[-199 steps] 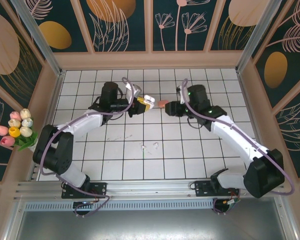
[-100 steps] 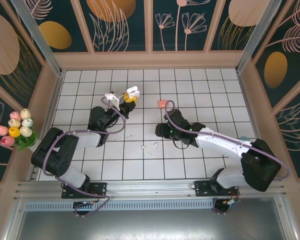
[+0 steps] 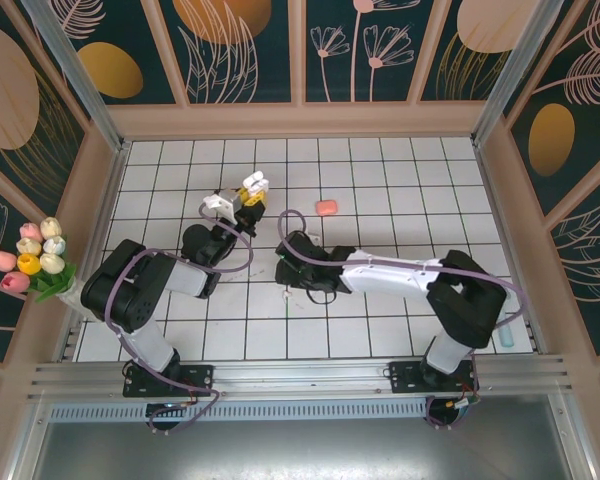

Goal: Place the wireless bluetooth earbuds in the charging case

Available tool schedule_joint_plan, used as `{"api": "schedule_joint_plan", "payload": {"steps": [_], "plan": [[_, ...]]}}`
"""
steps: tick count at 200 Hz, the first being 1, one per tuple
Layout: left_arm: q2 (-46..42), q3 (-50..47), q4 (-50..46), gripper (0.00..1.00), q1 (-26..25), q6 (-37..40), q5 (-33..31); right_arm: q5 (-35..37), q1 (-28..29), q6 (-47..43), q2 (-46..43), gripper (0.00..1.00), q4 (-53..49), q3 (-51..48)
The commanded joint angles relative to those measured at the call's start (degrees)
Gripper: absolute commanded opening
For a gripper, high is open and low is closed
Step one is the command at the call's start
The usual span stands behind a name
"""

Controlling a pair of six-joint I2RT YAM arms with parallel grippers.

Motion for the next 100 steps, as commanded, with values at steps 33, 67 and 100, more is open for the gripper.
{"api": "schedule_joint_plan", "payload": {"steps": [33, 67, 100], "plan": [[-0.28, 0.49, 14.65, 0.00, -0.21, 2.30, -7.68, 2.53, 3.18, 7.20, 7.14, 0.52, -8.94, 6.11], [-1.86, 0.66, 14.64, 0.00, -0.21, 2.99, -9.34, 2.26, 3.60, 8.45, 8.89, 0.52, -9.44, 6.52], [-1.74, 0.56, 14.67, 0.00, -0.21, 3.38, -10.46, 2.25, 3.75, 8.74, 11.06, 0.52, -10.97, 8.64]]}}
